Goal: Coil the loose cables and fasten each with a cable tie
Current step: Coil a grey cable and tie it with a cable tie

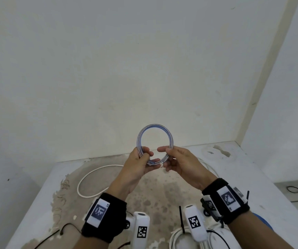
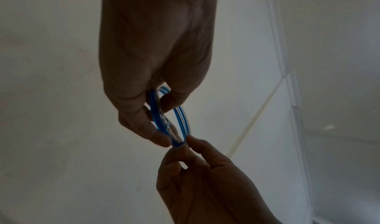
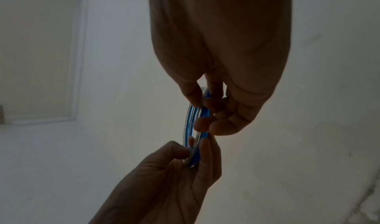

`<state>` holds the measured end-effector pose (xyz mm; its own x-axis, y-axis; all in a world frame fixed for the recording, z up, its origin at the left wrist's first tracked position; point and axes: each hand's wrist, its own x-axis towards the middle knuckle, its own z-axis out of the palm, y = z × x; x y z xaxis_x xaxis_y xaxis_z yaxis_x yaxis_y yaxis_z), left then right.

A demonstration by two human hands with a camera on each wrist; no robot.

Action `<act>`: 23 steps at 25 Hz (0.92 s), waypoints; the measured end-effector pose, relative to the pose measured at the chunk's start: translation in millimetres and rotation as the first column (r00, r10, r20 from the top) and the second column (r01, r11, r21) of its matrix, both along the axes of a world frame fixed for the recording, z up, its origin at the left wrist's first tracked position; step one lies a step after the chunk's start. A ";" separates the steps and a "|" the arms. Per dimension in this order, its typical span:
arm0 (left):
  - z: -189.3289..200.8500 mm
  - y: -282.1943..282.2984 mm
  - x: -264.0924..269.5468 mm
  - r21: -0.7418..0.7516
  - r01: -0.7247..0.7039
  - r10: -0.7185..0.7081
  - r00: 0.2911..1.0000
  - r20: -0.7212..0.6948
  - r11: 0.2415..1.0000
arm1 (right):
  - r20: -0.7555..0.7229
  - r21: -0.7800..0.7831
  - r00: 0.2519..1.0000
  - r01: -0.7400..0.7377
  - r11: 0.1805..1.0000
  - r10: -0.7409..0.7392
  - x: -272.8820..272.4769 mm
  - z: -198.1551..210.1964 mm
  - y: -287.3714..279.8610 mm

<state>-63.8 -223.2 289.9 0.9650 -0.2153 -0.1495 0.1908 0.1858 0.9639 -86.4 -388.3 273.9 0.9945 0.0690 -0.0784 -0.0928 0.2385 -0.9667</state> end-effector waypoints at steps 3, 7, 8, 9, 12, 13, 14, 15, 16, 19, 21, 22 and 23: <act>-0.4 -3.9 2.0 -0.083 -0.089 0.088 0.996 -0.021 0.993 | 0.019 -0.079 0.999 -0.029 0.996 0.030 -0.6 1.1 -3.8; -2.2 -9.3 -0.4 -0.360 -0.101 0.071 0.993 -0.096 0.928 | 0.019 0.047 1.000 0.000 0.999 -0.001 -1.3 1.9 -1.1; -4.0 -11.2 -1.4 -0.396 -0.100 0.066 0.993 -0.097 0.913 | 0.013 0.099 1.000 0.025 0.995 -0.026 -0.2 1.3 0.7; -5.8 -12.8 -2.3 -0.419 -0.099 0.063 0.993 -0.099 0.903 | 0.007 0.148 0.999 0.048 0.988 -0.049 0.9 0.6 2.4; -8.3 -14.0 -3.1 -0.431 -0.078 0.038 0.994 -0.102 0.899 | 0.012 0.220 0.996 0.084 0.972 -0.089 2.7 -2.1 6.4; -8.3 -12.7 -3.1 -0.412 -0.064 0.024 0.995 -0.100 0.909 | 0.020 0.214 0.996 0.084 0.973 -0.090 2.3 -2.8 7.8; -7.6 -11.6 -3.3 -0.375 -0.048 0.012 0.995 -0.097 0.926 | 0.029 0.198 0.996 0.081 0.977 -0.088 1.7 -3.6 9.1; -6.3 -10.7 -3.0 -0.324 -0.032 0.002 0.996 -0.094 0.945 | 0.039 0.175 0.996 0.077 0.982 -0.085 1.2 -4.5 10.3; -4.9 -10.2 -3.0 -0.267 -0.021 -0.005 0.996 -0.094 0.964 | 0.045 0.149 0.996 0.073 0.986 -0.081 0.6 -5.1 11.7; 0.0 -9.1 -2.1 -0.078 -0.005 -0.003 0.995 -0.099 0.997 | 0.057 0.072 0.995 0.081 0.994 -0.085 -0.5 -4.0 13.2; 2.0 -7.4 -1.7 -0.005 -0.001 0.001 0.994 -0.106 1.000 | 0.097 -0.008 0.992 0.084 0.996 -0.083 -1.7 -0.9 11.9; 2.1 -6.2 -1.6 -0.003 -0.005 0.004 0.994 -0.105 1.000 | 0.119 -0.052 0.990 0.080 0.995 -0.074 -2.2 0.3 10.8; 2.4 -5.3 -2.4 -0.014 -0.007 0.006 0.995 -0.104 1.000 | 0.133 -0.084 0.989 0.075 0.994 -0.063 -2.9 1.1 9.3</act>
<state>-66.1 -228.5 292.3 0.9459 -0.2119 -0.2458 0.2883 0.2010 0.9362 -89.3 -379.0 275.0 0.9988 -0.0015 0.0487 0.0483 0.1529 -0.9871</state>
